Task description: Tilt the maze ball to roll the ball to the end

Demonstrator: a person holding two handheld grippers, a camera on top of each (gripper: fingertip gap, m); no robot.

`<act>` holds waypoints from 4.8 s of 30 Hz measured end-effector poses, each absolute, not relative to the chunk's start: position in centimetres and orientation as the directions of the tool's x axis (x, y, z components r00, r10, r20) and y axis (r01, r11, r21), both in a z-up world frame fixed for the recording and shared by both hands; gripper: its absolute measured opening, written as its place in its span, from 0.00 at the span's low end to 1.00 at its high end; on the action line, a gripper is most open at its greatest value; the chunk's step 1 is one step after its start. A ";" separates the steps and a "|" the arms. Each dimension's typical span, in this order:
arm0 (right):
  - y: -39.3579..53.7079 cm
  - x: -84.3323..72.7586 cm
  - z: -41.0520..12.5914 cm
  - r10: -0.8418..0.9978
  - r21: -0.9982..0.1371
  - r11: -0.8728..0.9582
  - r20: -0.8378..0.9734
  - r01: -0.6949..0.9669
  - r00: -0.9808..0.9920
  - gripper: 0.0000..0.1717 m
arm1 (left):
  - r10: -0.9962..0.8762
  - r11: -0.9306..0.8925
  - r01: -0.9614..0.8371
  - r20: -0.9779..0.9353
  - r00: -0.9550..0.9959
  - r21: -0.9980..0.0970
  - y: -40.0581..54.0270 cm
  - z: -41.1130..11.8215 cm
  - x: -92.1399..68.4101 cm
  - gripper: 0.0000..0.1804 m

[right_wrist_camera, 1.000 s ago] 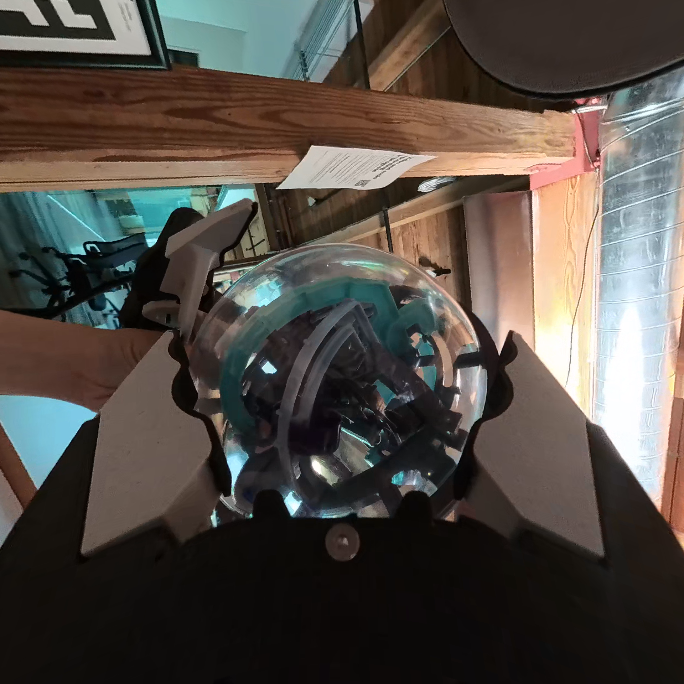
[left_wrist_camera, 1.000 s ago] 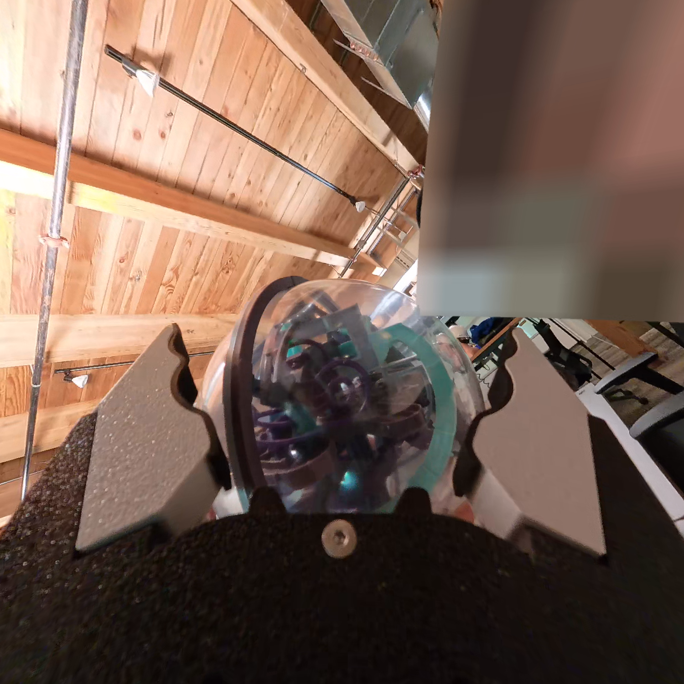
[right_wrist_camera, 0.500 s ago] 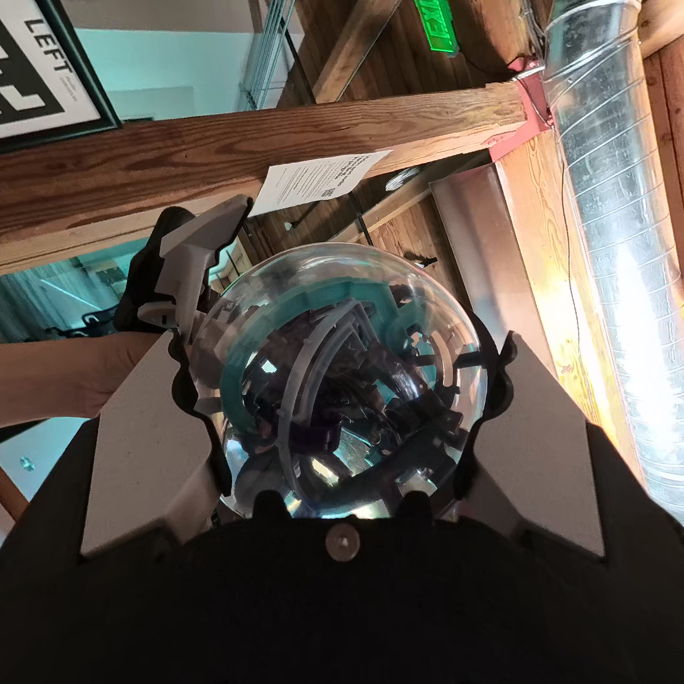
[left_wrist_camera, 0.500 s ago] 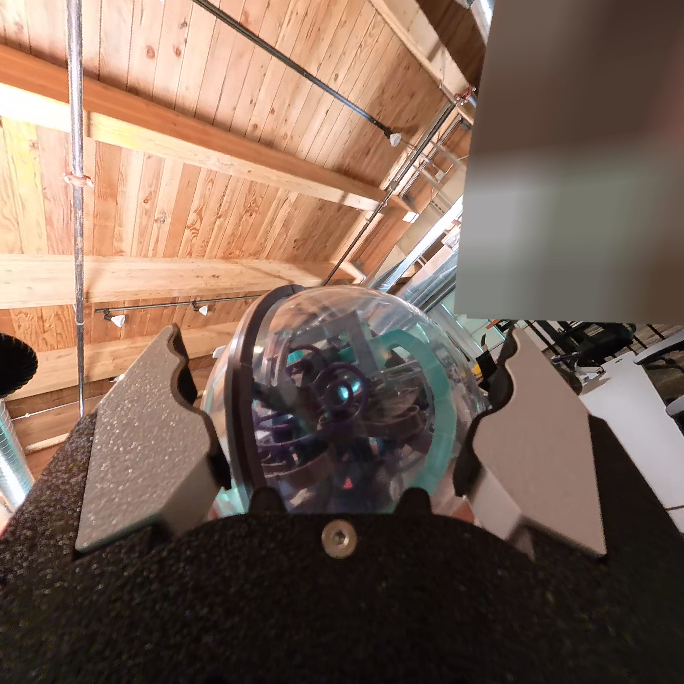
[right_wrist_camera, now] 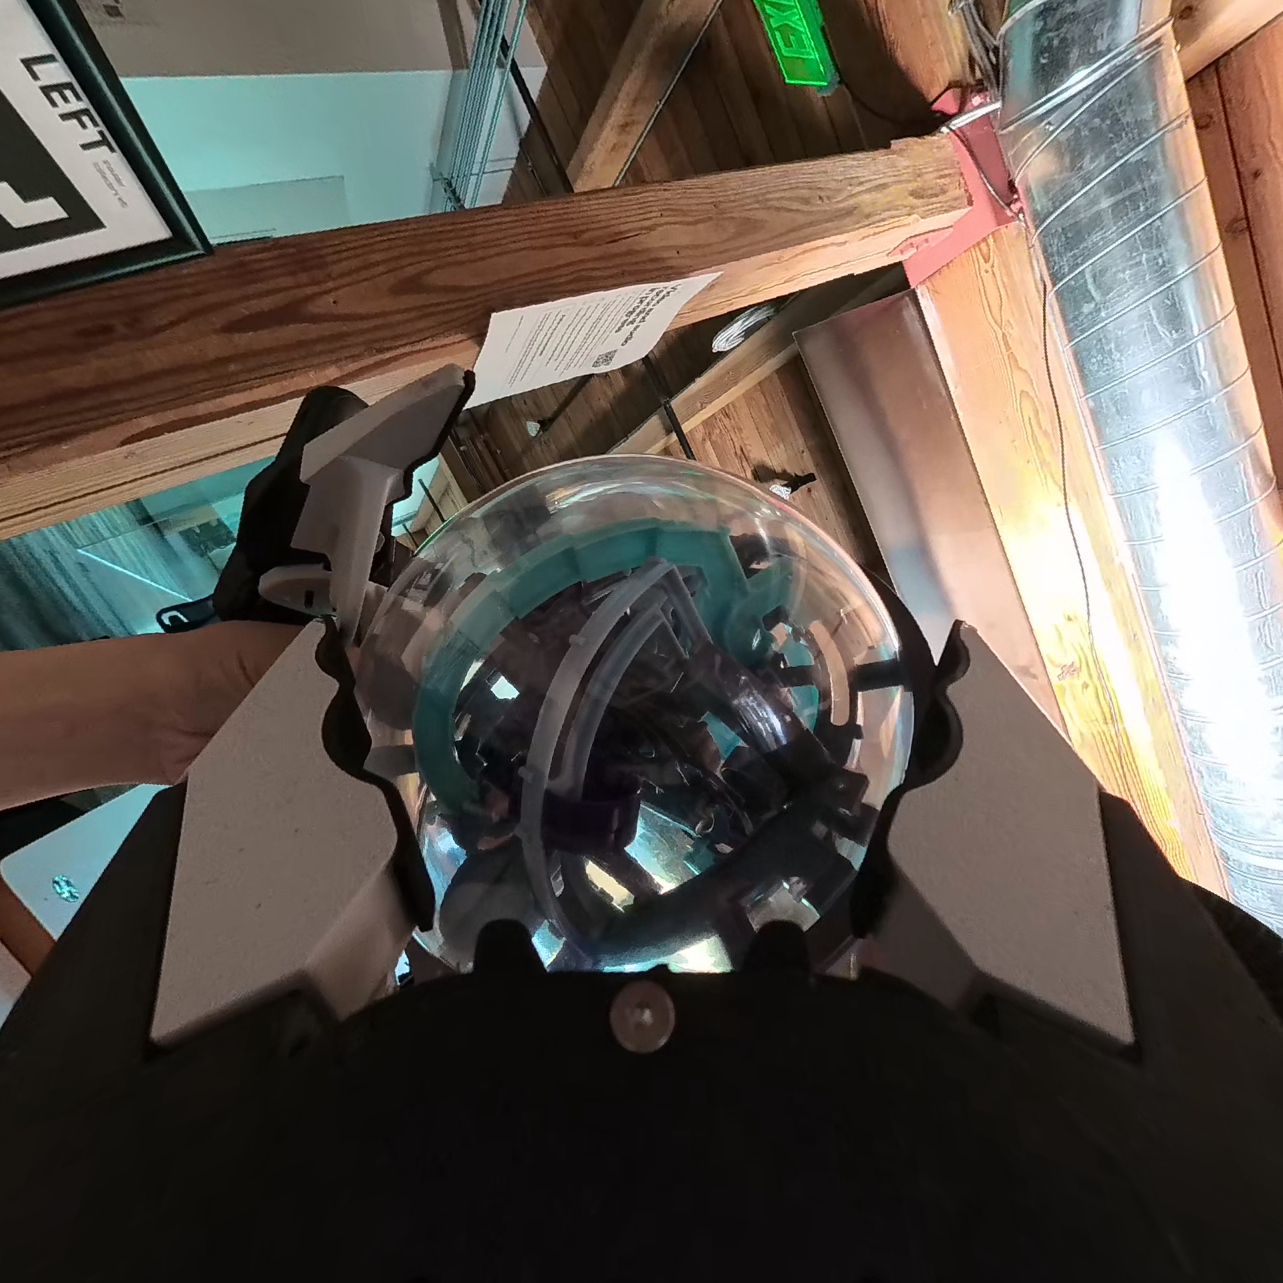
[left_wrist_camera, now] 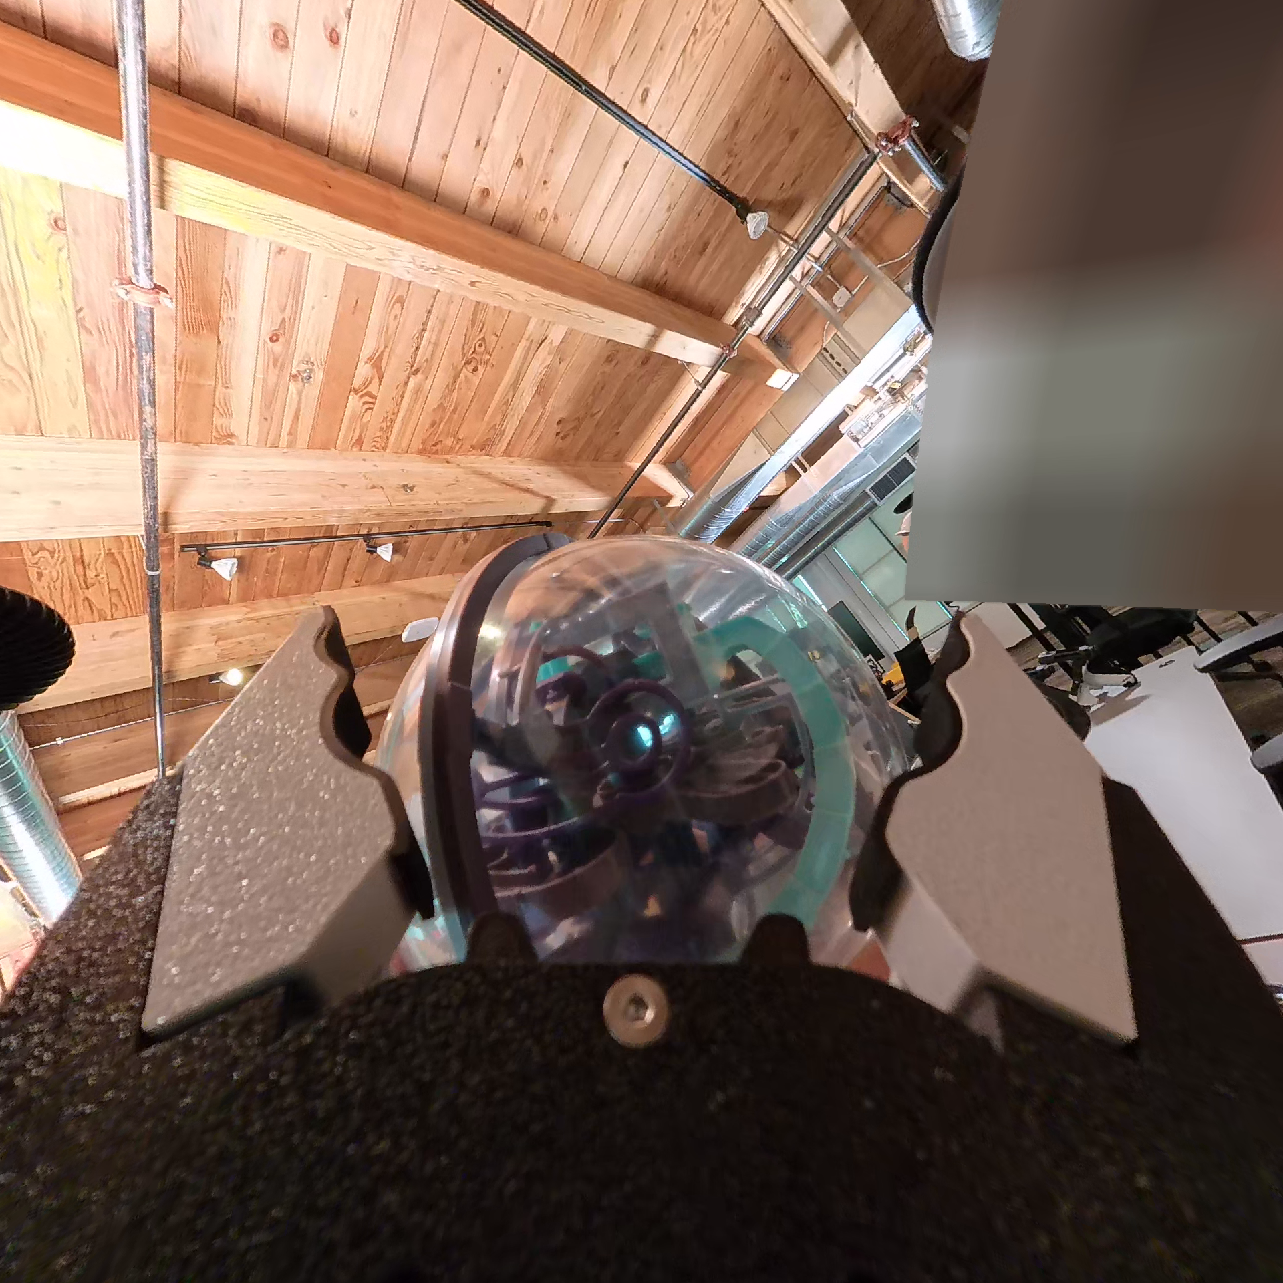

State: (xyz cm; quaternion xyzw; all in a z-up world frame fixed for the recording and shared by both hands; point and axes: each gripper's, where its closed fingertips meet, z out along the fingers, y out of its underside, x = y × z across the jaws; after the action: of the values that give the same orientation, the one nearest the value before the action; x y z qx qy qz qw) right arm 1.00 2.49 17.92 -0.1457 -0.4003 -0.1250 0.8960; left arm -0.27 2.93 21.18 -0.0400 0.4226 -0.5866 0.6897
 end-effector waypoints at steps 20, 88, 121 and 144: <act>10.7 7.2 16.6 0.244 -0.606 0.790 0.446 0.091 0.861 0.92 | -0.987 0.132 0.560 -0.158 0.002 -0.818 12.1 20.3 5.9 0.86; 18.1 9.9 -15.4 0.256 -0.956 -0.210 -0.254 -0.203 0.933 0.92 | -0.542 -0.838 -0.103 0.840 0.034 -0.536 20.1 -16.5 11.6 0.87; 18.8 9.7 -16.7 0.386 -0.969 -0.246 -0.070 0.029 0.920 0.91 | -0.876 0.236 -0.048 -0.191 -0.443 -0.971 17.9 -13.0 7.6 0.73; 15.0 10.1 -18.5 0.599 -0.836 -0.048 0.414 0.547 0.686 0.84 | -0.814 0.254 -0.265 -0.058 -0.577 -0.930 15.9 -18.4 10.1 0.81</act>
State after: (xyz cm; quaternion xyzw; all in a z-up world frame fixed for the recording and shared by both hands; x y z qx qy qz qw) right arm 10.09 15.01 -18.51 -0.7237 -0.3957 0.0230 0.5650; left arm 10.15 15.90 -18.42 -0.3643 0.7407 -0.4900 0.2803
